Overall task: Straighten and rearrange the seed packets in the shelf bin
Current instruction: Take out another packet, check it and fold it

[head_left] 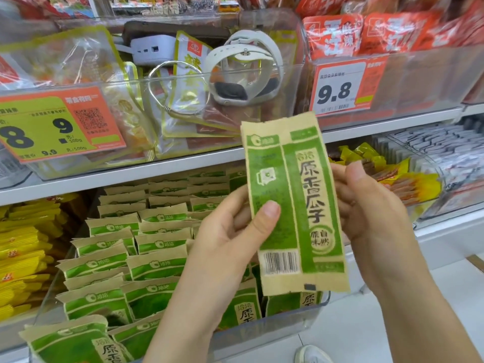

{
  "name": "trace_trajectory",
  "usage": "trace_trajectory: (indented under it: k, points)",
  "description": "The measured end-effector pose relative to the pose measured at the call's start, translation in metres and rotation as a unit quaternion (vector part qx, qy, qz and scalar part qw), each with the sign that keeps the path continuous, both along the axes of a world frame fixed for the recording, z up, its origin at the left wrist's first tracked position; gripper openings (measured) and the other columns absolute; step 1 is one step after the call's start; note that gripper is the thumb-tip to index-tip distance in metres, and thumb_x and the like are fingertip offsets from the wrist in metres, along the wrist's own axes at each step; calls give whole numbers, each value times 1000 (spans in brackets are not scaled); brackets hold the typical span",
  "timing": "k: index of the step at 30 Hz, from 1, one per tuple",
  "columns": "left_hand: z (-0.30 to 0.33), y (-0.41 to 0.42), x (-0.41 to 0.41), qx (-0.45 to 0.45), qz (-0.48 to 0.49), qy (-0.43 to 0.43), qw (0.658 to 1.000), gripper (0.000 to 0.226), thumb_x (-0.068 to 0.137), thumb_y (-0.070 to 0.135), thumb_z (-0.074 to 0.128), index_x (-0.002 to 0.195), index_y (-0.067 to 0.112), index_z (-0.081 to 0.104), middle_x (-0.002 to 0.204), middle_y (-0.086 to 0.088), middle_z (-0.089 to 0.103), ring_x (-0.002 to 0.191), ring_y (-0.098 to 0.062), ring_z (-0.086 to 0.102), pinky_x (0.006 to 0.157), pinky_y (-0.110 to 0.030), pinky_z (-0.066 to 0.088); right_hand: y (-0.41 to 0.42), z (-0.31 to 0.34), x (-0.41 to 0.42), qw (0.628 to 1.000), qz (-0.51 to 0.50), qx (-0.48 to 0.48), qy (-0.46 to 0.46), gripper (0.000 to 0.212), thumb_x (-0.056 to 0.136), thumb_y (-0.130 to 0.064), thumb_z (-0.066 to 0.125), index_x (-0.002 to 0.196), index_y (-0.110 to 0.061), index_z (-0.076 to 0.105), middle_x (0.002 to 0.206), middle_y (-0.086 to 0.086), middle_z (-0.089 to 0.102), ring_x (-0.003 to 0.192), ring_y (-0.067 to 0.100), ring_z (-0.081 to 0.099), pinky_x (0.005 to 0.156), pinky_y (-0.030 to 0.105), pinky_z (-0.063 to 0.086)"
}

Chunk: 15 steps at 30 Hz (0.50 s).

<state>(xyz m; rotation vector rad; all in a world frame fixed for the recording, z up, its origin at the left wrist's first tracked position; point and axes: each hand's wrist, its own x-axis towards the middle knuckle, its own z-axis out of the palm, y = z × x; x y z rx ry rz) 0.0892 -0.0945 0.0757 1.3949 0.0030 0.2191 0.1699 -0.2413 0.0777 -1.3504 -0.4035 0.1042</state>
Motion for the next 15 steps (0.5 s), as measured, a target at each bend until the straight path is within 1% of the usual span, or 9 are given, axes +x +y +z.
trace_trajectory:
  k: [1, 3, 5, 7, 9, 11, 12, 14, 15]
  points:
    - [0, -1, 0, 17, -14, 5, 1000, 40, 80, 32, 59, 119, 22, 65, 108, 4, 75, 96, -14, 72, 71, -21, 57, 1, 1, -1, 1000, -10, 11, 7, 49, 67, -68, 68, 90, -25, 75, 84, 1, 73, 69, 13, 66, 56, 24, 51]
    - [1, -4, -2, 35, -30, 12, 999, 39, 80, 33, 58, 116, 24, 66, 105, 6, 75, 94, -11, 72, 69, -17, 55, 2, 1, -2, 998, -43, 33, 18, 30, 78, -51, 68, 80, -22, 75, 76, 2, 71, 65, 16, 62, 60, 30, 47]
    - [2, -6, -2, 35, -24, 16, 999, 38, 79, 33, 57, 115, 25, 68, 104, 7, 76, 92, -9, 72, 68, -15, 54, 4, -1, -2, 997, -64, 41, 30, 24, 81, -39, 60, 76, -19, 73, 72, 4, 68, 61, 18, 60, 59, 34, 41]
    - [1, -9, 1, 44, 16, 1, 999, 41, 80, 34, 60, 120, 30, 63, 106, 11, 74, 96, -7, 71, 73, -17, 55, 7, -1, -3, 996, -70, 38, 28, 23, 81, -34, 58, 75, -17, 72, 71, 7, 66, 58, 18, 59, 55, 33, 40]
    - [-2, -12, 4, 88, 91, -28, 992, 47, 86, 34, 66, 130, 41, 51, 112, 20, 70, 101, -3, 68, 78, -17, 55, 12, -1, -6, 997, -71, 41, 13, 21, 80, -29, 58, 71, -14, 69, 69, 6, 67, 58, 16, 60, 49, 28, 46]
    - [-2, -14, 5, 169, 158, -68, 971, 50, 94, 32, 61, 134, 52, 39, 118, 28, 63, 106, 2, 64, 79, -16, 53, 17, -2, -10, 997, -66, 44, -5, 18, 83, -22, 58, 68, -15, 66, 62, -3, 67, 53, 9, 60, 44, 20, 47]
    - [-2, -15, 6, 220, 183, -84, 954, 47, 96, 32, 55, 133, 55, 38, 120, 28, 60, 108, 2, 62, 81, -18, 51, 19, -2, -12, 997, -59, 44, -12, 16, 86, -18, 58, 72, -16, 66, 60, -5, 67, 51, 6, 60, 44, 17, 46]
    - [-3, -16, 6, 307, 220, -92, 921, 33, 95, 36, 46, 124, 52, 46, 119, 21, 59, 105, -1, 59, 82, -25, 48, 21, -2, -15, 998, -42, 46, -17, 13, 89, -13, 58, 80, -16, 67, 63, -7, 69, 54, 2, 62, 46, 16, 48]
    - [-3, -16, 6, 325, 235, -84, 912, 24, 94, 41, 46, 116, 49, 50, 113, 19, 60, 100, -2, 59, 79, -27, 46, 21, -1, -16, 998, -34, 49, -16, 13, 91, -11, 57, 83, -16, 67, 66, -8, 70, 56, 1, 63, 48, 15, 49]
